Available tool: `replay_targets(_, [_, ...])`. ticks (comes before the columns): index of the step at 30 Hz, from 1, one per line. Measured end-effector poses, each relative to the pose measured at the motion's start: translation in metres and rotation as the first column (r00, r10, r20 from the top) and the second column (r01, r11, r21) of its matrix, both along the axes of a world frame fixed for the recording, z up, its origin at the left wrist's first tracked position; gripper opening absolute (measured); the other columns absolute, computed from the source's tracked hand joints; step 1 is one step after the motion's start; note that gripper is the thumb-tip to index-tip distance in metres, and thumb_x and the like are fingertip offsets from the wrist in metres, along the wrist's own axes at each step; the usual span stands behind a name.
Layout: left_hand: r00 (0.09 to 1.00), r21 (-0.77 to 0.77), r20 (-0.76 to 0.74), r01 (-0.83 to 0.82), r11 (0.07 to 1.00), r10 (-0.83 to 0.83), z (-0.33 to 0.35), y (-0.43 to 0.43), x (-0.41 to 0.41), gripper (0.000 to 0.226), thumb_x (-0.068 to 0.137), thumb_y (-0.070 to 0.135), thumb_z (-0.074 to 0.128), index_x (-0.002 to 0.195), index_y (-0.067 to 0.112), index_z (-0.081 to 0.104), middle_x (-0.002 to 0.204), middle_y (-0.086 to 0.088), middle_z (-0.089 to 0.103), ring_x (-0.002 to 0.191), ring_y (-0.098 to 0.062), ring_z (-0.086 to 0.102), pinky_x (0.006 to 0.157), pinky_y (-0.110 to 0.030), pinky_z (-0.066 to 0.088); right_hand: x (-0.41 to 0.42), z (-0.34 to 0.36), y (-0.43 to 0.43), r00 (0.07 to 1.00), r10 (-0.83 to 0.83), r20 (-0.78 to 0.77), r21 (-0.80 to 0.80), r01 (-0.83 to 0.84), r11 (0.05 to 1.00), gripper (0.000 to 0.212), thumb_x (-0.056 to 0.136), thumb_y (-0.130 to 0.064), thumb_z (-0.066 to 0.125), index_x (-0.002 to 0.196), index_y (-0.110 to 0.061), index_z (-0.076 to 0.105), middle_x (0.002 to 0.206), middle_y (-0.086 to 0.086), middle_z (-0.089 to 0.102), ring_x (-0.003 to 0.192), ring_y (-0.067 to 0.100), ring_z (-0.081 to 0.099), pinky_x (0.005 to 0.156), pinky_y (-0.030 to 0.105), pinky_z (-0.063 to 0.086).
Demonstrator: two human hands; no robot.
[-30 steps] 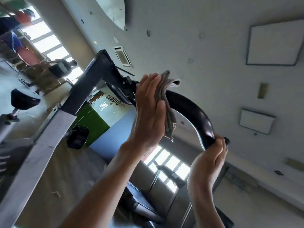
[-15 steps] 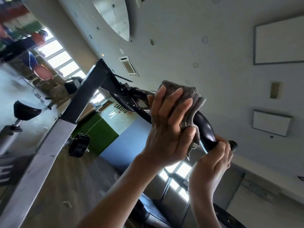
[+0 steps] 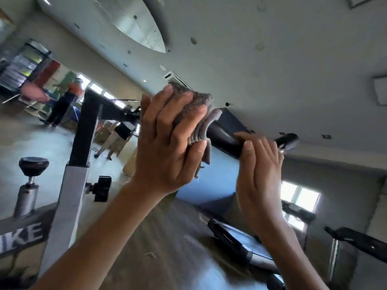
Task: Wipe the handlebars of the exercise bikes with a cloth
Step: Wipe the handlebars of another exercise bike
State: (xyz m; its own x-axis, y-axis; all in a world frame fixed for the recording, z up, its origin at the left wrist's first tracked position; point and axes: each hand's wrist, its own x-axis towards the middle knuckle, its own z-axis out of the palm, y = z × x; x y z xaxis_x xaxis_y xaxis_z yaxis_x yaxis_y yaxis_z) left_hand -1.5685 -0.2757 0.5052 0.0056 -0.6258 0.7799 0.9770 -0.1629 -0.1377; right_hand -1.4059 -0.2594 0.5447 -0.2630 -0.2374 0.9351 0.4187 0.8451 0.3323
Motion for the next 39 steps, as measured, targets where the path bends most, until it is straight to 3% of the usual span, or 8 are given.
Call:
replay_targets(4, [0.987, -0.055, 0.041, -0.155, 0.986, 0.158, 0.000, 0.004, 0.018, 0.041, 0.098, 0.030, 0.033, 0.135, 0.012, 0.034, 0.140, -0.010, 0.031, 0.135, -0.041, 0.023, 0.111, -0.068, 0.017, 0.032, 0.016, 0.022, 0.993, -0.110, -0.030, 0.083, 0.113, 0.990, 0.043, 0.101, -0.023, 0.025, 0.104, -0.021, 0.068, 0.099, -0.007, 0.065, 0.106, 0.013, 0.052, 0.113, 0.044, 0.017])
replay_targets(9, [0.846, -0.171, 0.026, -0.521, 0.836, 0.532, -0.002, 0.029, 0.058, 0.044, 0.102, 0.034, 0.037, 0.143, 0.017, 0.034, 0.145, -0.009, 0.029, 0.150, -0.024, -0.012, 0.119, -0.049, -0.011, 0.051, 0.031, 0.050, 0.964, -0.235, -0.124, 0.041, 0.241, 0.970, 0.037, 0.100, -0.023, 0.029, 0.106, -0.020, 0.065, 0.115, -0.005, 0.065, 0.129, 0.019, 0.044, 0.117, 0.047, 0.009])
replay_targets(15, [0.740, -0.249, -0.049, -0.660, 0.709, 0.671, -0.004, 0.009, 0.055, 0.043, 0.103, 0.036, 0.036, 0.143, 0.020, 0.034, 0.144, -0.006, 0.032, 0.146, -0.025, 0.008, 0.120, -0.047, -0.008, 0.057, 0.039, 0.047, 0.962, -0.261, -0.081, 0.127, 0.269, 0.955, 0.037, 0.099, -0.026, 0.030, 0.093, -0.016, 0.065, 0.101, -0.003, 0.066, 0.121, 0.020, 0.052, 0.118, 0.050, 0.012])
replay_targets(23, [0.756, -0.495, -0.078, -0.595, 0.633, 0.650, 0.011, -0.029, 0.093, 0.039, 0.096, 0.029, 0.040, 0.124, 0.008, 0.058, 0.117, -0.013, 0.059, 0.111, -0.036, 0.050, 0.116, -0.050, 0.025, 0.036, 0.033, 0.046, 0.983, -0.124, -0.135, 0.030, 0.129, 0.991, 0.037, 0.094, -0.026, 0.030, 0.086, -0.013, 0.063, 0.093, 0.002, 0.065, 0.111, 0.028, 0.054, 0.114, 0.043, 0.024])
replay_targets(27, [0.763, -0.620, -0.098, -0.549, 0.560, 0.639, 0.026, -0.053, 0.098, 0.039, 0.095, 0.037, 0.036, 0.114, 0.015, 0.062, 0.099, -0.004, 0.063, 0.089, -0.027, 0.054, 0.087, -0.040, 0.042, 0.041, 0.038, 0.047, 0.990, -0.124, -0.064, 0.072, 0.128, 0.989, 0.038, 0.095, -0.028, 0.032, 0.079, -0.015, 0.064, 0.083, -0.001, 0.066, 0.100, 0.027, 0.056, 0.113, 0.042, 0.025])
replay_targets(30, [0.779, -0.700, -0.064, -0.481, 0.528, 0.624, 0.033, -0.070, 0.092, 0.040, 0.094, 0.040, 0.033, 0.108, 0.019, 0.064, 0.092, 0.002, 0.064, 0.083, -0.022, 0.055, 0.070, -0.037, 0.044, 0.047, 0.039, 0.048, 0.992, -0.125, -0.007, 0.079, 0.125, 0.989, 0.038, 0.096, -0.030, 0.032, 0.081, -0.016, 0.065, 0.083, -0.001, 0.066, 0.098, 0.026, 0.055, 0.111, 0.041, 0.024])
replay_targets(35, [0.779, -0.714, -0.058, -0.470, 0.520, 0.624, 0.033, -0.073, 0.093, 0.039, 0.092, 0.038, 0.033, 0.103, 0.018, 0.065, 0.088, 0.002, 0.064, 0.079, -0.021, 0.053, 0.066, -0.035, 0.043, 0.039, 0.041, 0.045, 0.996, -0.065, -0.058, 0.053, 0.068, 0.996, 0.035, 0.093, -0.025, 0.036, 0.072, -0.013, 0.060, 0.073, 0.002, 0.064, 0.083, 0.027, 0.054, 0.111, 0.038, 0.026])
replay_targets(39, [0.775, -0.733, -0.064, -0.463, 0.497, 0.628, 0.034, -0.076, 0.095, 0.039, 0.092, 0.038, 0.034, 0.102, 0.017, 0.064, 0.088, 0.002, 0.065, 0.078, -0.021, 0.053, 0.066, -0.036, 0.043, 0.033, 0.034, 0.047, 0.992, -0.023, -0.123, 0.034, 0.027, 0.999, 0.032, 0.094, -0.023, 0.036, 0.075, -0.011, 0.060, 0.079, 0.004, 0.063, 0.090, 0.030, 0.054, 0.113, 0.039, 0.023])
